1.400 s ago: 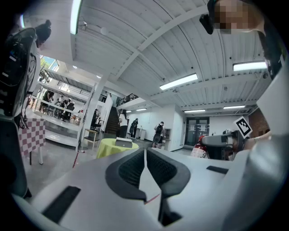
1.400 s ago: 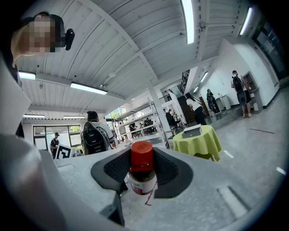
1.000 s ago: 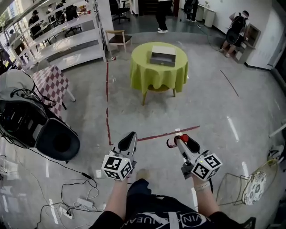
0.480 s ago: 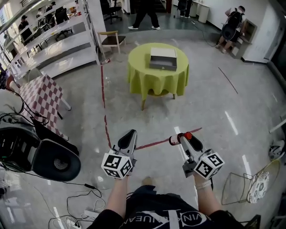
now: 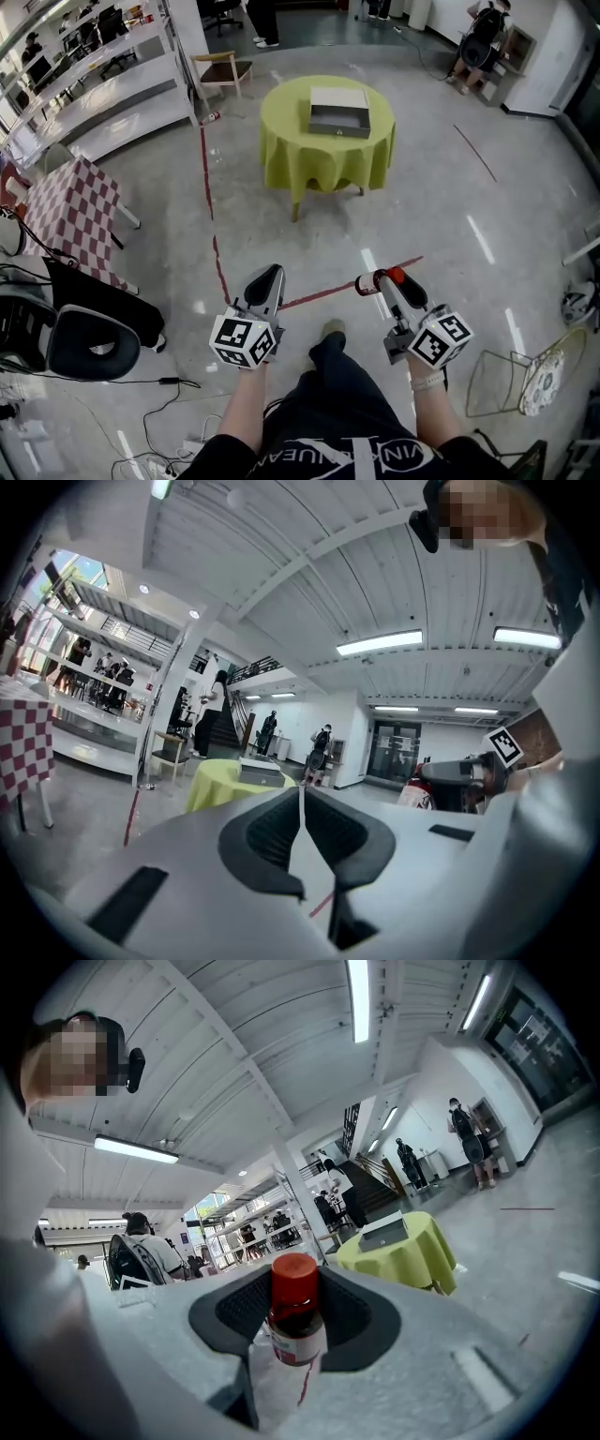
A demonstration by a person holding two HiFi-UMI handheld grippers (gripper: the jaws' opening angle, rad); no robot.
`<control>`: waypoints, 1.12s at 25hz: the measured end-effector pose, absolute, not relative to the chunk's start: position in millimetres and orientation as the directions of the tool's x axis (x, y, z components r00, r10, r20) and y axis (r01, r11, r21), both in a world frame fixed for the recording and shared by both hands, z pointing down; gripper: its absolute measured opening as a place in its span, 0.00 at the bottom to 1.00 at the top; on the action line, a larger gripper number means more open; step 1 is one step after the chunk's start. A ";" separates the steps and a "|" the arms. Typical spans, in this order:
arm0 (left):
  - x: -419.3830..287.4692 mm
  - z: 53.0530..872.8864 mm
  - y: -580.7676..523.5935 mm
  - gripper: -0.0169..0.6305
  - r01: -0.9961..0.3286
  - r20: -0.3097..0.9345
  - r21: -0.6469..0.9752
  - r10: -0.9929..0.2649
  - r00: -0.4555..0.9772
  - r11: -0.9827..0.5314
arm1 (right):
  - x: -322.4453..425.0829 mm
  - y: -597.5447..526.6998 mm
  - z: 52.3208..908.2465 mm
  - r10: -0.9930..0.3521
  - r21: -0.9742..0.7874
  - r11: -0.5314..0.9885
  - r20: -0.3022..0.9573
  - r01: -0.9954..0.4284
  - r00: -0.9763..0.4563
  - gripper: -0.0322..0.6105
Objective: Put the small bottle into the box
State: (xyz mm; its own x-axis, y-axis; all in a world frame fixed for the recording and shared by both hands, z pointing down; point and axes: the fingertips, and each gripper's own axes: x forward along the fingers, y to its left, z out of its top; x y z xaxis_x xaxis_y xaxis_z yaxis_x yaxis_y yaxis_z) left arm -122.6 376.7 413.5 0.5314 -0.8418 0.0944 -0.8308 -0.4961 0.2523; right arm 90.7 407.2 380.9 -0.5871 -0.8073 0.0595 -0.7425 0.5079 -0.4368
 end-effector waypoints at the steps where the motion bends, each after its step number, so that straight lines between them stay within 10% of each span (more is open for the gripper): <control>1: -121.1 415.1 374.9 0.06 -0.828 0.099 0.255 -0.839 0.536 -0.499 | 92.4 403.7 381.9 -0.811 -0.442 0.500 0.063 -0.745 -0.582 0.28; 28: -137.3 406.4 188.4 0.06 -0.860 0.128 0.248 -0.865 0.486 -0.446 | 74.1 188.8 391.6 -0.755 -0.471 0.545 0.084 -0.693 -0.651 0.28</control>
